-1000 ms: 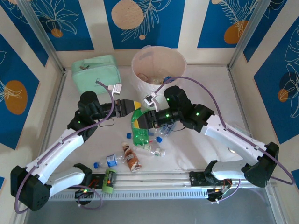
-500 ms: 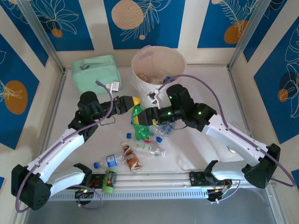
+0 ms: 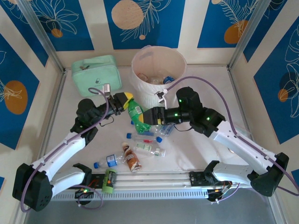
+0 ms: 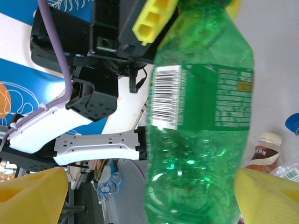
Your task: Put the plastic bottles in the bin
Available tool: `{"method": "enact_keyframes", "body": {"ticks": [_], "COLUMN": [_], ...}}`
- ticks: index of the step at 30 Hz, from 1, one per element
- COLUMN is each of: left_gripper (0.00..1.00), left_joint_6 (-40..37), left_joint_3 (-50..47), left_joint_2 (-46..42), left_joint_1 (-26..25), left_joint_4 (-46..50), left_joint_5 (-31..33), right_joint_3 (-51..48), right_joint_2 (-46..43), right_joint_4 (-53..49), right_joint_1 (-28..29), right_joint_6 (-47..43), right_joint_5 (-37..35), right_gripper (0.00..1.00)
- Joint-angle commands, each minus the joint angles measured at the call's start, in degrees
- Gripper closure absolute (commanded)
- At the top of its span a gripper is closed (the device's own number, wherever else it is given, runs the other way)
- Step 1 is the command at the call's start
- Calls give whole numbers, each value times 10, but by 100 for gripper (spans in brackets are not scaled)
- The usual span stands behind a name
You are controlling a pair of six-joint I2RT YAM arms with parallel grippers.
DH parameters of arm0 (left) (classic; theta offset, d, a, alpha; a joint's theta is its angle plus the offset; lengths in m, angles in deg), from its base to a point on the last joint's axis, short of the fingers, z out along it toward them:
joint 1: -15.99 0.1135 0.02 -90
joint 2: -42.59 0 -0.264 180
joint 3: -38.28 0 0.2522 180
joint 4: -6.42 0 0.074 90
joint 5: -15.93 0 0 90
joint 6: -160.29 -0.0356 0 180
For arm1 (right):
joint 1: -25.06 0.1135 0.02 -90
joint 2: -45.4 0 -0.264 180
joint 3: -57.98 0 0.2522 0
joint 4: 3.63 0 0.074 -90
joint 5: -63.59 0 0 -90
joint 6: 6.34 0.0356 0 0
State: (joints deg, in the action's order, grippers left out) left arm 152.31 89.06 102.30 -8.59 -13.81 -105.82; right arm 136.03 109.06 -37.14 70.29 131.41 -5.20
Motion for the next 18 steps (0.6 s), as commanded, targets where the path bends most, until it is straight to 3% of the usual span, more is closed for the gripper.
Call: {"method": "enact_keyframes", "body": {"ticks": [1, 7, 15, 18], "left_gripper": [86, 87, 89, 89], "left_joint_6": [32, 46, 65, 67], "left_joint_3": [-3, -5, -18, -21], "left_joint_2": [-8, 1, 20, 21], "left_joint_1": [4, 5, 5, 5], "left_joint_4": [-62, -79, -125, -130], "left_joint_5": [17, 17, 14, 16], "right_joint_3": [-11, -13, -15, -14], "right_joint_2": [6, 25, 26, 27], "right_joint_4": [25, 18, 28, 30], "right_joint_1": [3, 16, 25, 27], "right_joint_6": [15, 8, 10, 11], "right_joint_5": [12, 7, 6, 8], "right_gripper": [8, 8, 21, 30]}}
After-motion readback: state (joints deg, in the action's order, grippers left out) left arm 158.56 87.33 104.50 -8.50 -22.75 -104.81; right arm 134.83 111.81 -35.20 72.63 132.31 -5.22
